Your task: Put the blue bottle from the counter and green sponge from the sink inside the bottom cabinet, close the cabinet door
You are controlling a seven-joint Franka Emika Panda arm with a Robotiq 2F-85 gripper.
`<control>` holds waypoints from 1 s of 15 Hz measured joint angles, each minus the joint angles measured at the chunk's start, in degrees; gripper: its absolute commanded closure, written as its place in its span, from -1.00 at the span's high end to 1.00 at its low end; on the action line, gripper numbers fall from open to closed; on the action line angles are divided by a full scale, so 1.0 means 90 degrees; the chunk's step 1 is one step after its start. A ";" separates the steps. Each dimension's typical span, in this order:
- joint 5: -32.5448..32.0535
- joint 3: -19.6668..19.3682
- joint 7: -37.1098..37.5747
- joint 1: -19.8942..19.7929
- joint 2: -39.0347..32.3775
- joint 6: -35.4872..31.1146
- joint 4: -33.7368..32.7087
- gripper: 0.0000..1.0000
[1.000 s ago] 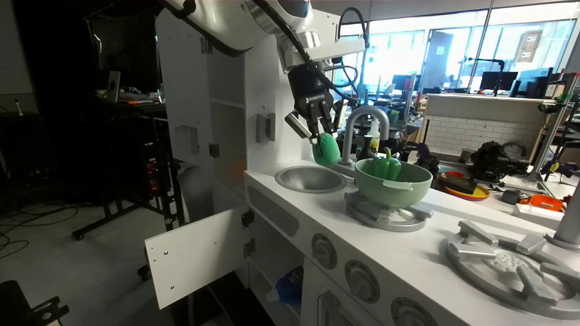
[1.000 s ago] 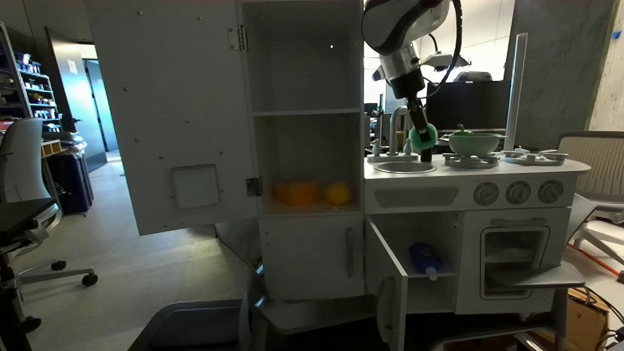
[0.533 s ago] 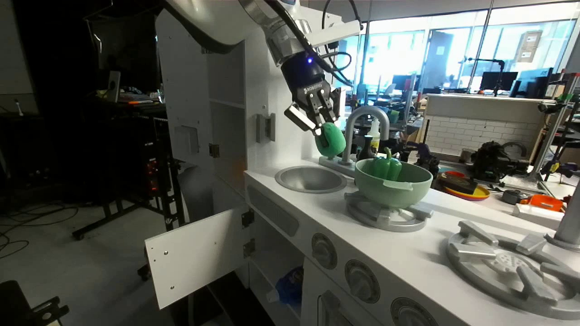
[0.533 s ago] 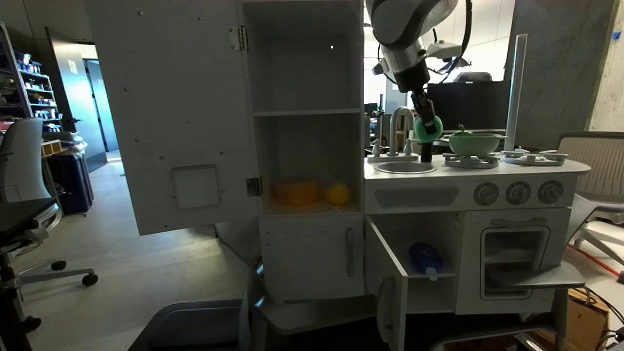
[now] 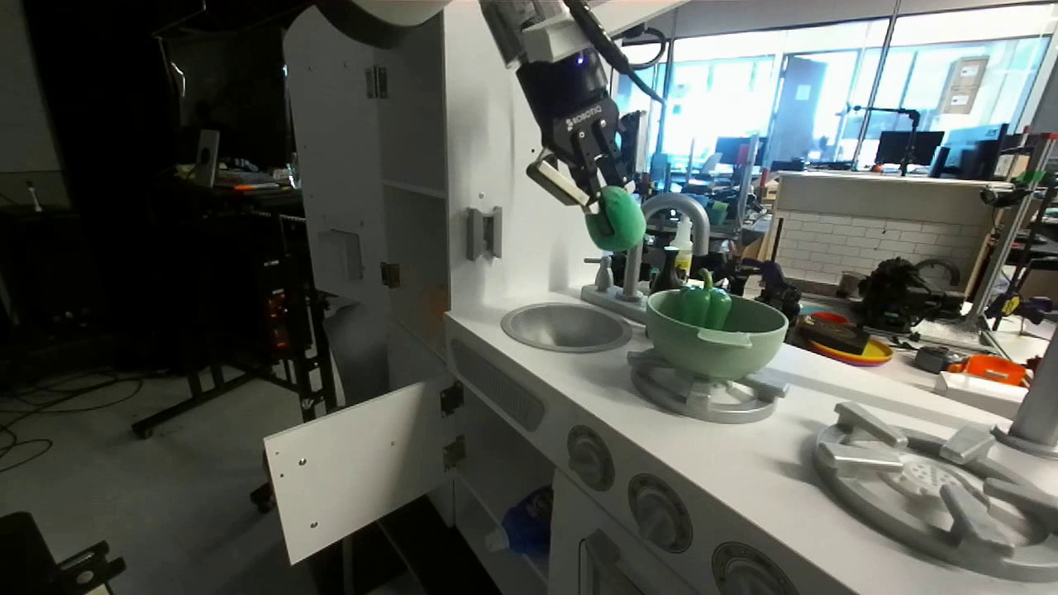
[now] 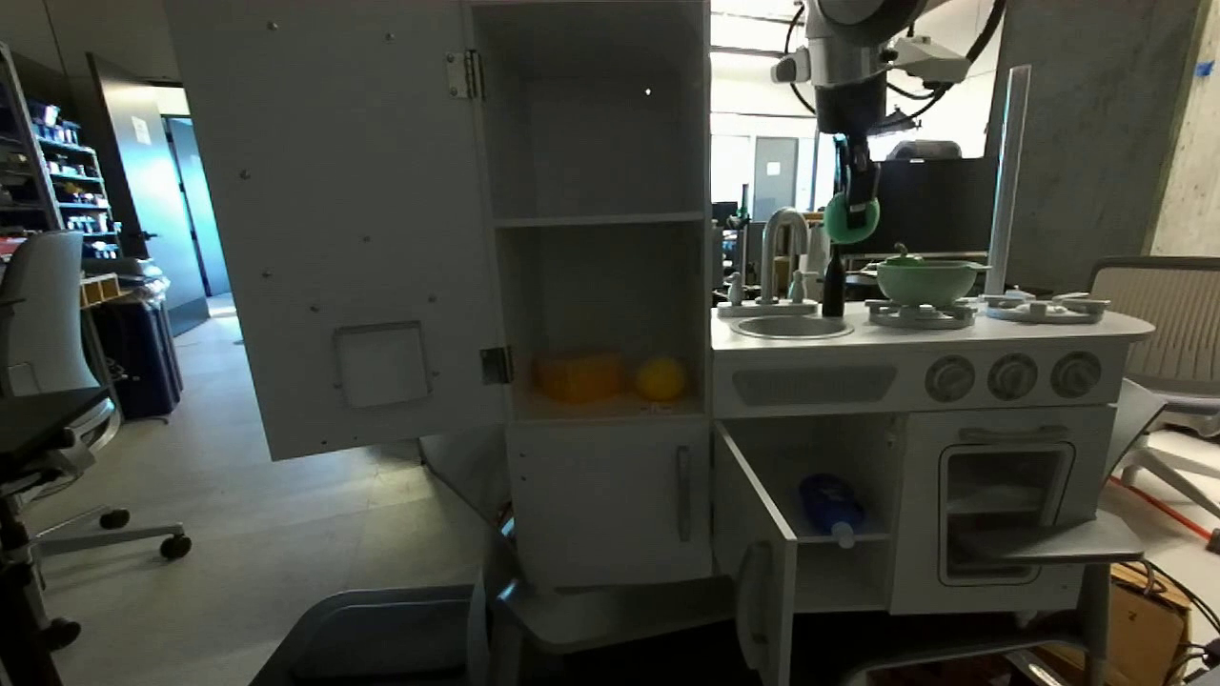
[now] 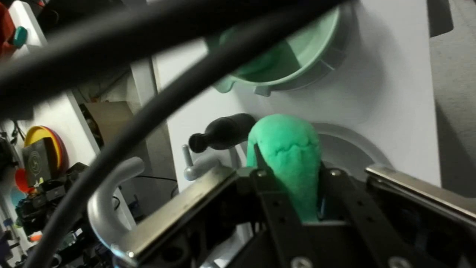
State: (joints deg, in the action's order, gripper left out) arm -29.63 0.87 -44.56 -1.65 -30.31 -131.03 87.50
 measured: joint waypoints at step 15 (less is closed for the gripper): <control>0.0377 0.0578 -0.1127 0.0379 0.2377 -0.0874 0.4405 -0.88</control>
State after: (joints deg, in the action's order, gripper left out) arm -26.24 6.08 -54.71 1.76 -8.92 -138.90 127.15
